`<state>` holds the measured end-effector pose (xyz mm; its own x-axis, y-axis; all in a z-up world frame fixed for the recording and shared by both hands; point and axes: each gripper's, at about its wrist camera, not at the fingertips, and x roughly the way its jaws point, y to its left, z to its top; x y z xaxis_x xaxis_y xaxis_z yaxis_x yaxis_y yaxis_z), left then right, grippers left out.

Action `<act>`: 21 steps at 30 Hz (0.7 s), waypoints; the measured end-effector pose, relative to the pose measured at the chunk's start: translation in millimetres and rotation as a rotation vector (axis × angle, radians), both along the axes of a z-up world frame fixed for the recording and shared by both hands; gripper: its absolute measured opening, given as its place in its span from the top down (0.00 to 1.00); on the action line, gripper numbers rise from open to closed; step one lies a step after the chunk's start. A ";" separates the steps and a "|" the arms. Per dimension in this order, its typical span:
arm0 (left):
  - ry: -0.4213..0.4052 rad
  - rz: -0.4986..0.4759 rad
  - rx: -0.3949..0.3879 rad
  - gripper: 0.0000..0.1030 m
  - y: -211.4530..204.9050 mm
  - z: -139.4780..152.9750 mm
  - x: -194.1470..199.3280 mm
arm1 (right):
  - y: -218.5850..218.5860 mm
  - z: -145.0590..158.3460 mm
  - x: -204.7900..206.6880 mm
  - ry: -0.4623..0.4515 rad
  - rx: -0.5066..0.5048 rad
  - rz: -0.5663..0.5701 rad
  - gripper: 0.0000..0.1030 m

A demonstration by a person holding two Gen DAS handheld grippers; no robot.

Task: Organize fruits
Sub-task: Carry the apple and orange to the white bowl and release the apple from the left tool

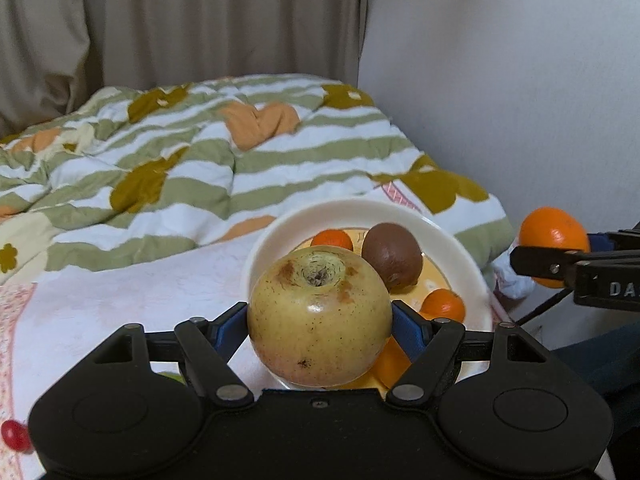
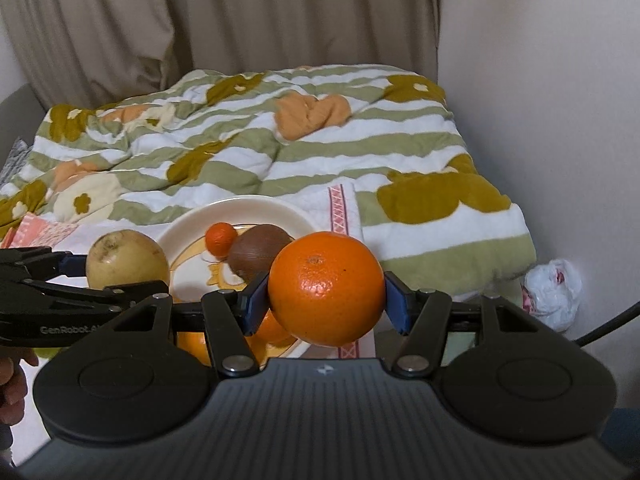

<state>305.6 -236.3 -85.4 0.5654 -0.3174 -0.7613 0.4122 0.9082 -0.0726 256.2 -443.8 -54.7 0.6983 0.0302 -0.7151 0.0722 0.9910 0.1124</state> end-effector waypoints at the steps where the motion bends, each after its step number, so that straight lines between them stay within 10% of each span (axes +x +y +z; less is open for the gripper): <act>1: 0.012 -0.006 0.004 0.23 -1.5 -4.0 3.7 | -1.3 -1.7 1.6 0.004 0.001 -0.007 0.28; 12: 0.078 -0.015 0.005 0.22 -10.6 -19.2 21.6 | -8.1 -13.9 11.5 0.031 0.010 -0.039 0.28; 15: 0.035 -0.019 -0.018 0.03 -8.4 -9.6 17.7 | -8.5 -13.4 12.6 0.028 0.008 -0.037 0.28; 21: -0.030 -0.011 -0.001 0.02 -2.8 10.7 6.2 | -7.2 -9.7 18.3 0.014 0.013 -0.018 0.28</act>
<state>311.8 -239.1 -74.7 0.5846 -0.3244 -0.7437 0.4238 0.9037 -0.0610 274.5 -451.0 -64.4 0.6888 0.0271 -0.7244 0.0916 0.9880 0.1240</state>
